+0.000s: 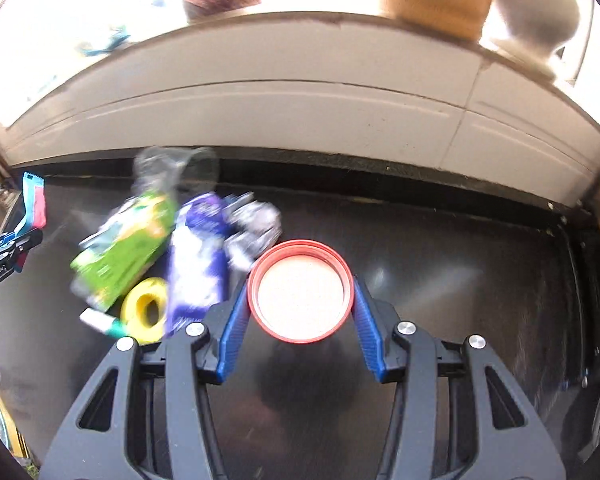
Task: Collect trash
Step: 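Grasp the blue snack bag with the left tool while the right tool grasps the red lid, then carry bag and lid to the bin and open both tools to drop them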
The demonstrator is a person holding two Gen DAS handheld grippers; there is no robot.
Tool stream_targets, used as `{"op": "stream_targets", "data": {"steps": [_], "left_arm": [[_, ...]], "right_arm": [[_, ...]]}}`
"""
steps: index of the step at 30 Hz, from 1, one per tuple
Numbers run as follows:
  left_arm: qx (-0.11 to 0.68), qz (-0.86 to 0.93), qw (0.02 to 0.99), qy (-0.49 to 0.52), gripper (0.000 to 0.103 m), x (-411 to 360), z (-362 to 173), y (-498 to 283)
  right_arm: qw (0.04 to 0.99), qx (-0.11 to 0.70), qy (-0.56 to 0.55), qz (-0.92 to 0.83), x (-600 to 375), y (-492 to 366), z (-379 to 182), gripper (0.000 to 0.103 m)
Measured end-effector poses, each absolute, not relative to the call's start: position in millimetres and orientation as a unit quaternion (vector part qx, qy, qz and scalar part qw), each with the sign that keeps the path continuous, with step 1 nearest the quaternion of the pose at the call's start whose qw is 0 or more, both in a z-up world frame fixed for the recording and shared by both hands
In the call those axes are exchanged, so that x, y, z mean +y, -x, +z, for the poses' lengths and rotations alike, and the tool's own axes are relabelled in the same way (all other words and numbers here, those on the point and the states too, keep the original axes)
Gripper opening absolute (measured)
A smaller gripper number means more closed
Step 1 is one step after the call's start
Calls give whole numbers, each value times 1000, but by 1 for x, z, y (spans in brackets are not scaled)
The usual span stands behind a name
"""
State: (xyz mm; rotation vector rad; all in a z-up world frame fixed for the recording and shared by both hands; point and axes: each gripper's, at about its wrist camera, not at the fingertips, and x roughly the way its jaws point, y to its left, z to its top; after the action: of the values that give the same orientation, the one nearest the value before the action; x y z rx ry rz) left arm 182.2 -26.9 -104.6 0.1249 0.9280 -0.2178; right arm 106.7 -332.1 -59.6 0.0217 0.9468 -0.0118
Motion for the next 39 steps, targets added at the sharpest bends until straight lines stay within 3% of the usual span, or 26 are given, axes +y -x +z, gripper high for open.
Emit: {"op": "stream_targets", "data": {"steps": [12, 24, 39], "left_arm": [[437, -135, 883, -108, 25, -32, -84, -37], [409, -105, 902, -88, 25, 1, -66, 6], [444, 113, 889, 7, 25, 163, -85, 141]], "right_arm": [[891, 452, 1, 48, -288, 20, -34, 49], [893, 437, 31, 108, -222, 33, -23, 49], [796, 443, 150, 386, 38, 51, -44, 49]]}}
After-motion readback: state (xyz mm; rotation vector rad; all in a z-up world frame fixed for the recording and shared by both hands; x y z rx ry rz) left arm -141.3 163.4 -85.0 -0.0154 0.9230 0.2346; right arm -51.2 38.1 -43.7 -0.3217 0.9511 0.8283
